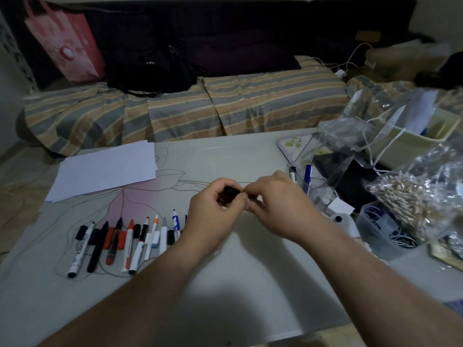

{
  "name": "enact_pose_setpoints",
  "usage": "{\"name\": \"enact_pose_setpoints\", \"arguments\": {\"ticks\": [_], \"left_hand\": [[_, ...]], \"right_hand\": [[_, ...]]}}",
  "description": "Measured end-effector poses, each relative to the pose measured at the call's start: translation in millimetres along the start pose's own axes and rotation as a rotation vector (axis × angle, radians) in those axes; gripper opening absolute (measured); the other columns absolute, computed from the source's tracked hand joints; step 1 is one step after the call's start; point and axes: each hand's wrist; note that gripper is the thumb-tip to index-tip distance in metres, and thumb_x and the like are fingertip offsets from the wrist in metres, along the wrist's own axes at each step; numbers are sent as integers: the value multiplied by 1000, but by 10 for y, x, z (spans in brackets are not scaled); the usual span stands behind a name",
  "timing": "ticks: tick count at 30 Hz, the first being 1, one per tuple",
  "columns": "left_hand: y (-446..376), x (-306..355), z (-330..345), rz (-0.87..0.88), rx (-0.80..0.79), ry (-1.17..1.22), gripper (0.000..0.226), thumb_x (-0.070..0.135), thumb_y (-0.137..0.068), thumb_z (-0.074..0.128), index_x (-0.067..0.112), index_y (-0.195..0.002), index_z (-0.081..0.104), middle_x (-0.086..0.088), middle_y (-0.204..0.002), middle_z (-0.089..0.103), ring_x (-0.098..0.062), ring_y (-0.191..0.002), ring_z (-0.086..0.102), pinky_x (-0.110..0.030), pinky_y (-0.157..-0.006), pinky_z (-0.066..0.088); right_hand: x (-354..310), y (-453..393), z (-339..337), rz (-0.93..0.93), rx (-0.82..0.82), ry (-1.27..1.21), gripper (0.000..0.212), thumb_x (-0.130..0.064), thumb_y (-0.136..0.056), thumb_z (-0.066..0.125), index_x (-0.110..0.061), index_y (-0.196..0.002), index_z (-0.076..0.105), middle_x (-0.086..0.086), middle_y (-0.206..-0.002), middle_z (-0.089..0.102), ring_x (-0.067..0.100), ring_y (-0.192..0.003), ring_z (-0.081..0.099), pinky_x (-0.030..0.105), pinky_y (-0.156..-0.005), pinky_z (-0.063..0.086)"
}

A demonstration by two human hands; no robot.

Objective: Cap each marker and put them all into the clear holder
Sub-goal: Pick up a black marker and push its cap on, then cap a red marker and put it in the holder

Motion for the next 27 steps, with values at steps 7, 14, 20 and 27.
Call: {"name": "enact_pose_setpoints", "arguments": {"ticks": [7,14,20,27], "left_hand": [[40,114,141,155,-82,-107,27,23,-89,71,34,-114,66,18,-98,73,-5,-96,65,-24,-90,50],[80,-276,5,145,-557,-675,33,29,-80,54,39,-106,71,22,-108,68,-5,-113,49,-35,-104,43],[-25,-352,-254,35,-464,-654,36,9,-88,55,35,-103,75,18,-103,66,-9,-110,54,-29,-98,44],[-191,-335,-680,-69,-213,-662,63,-15,-78,48,36,-101,75,14,-107,61,-10,-96,56,-20,-74,42]], "right_hand": [[522,30,-504,284,516,-20,10,-25,-95,64,-18,-88,64,-7,-87,53,14,-83,49,25,-72,26],[686,109,-221,560,163,115,36,-29,-103,44,-31,-138,34,10,-98,64,34,-80,55,42,-62,45],[618,97,-270,597,16,106,52,-21,-101,37,-46,-147,34,14,-110,62,39,-92,58,43,-71,49],[358,12,-229,462,179,156,37,-48,-103,42,-37,-135,57,1,-134,59,33,-115,60,44,-87,50]]}}
Point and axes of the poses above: each hand's wrist, its own y-axis away from the middle knuckle, its own z-axis out of the palm, x = y × z
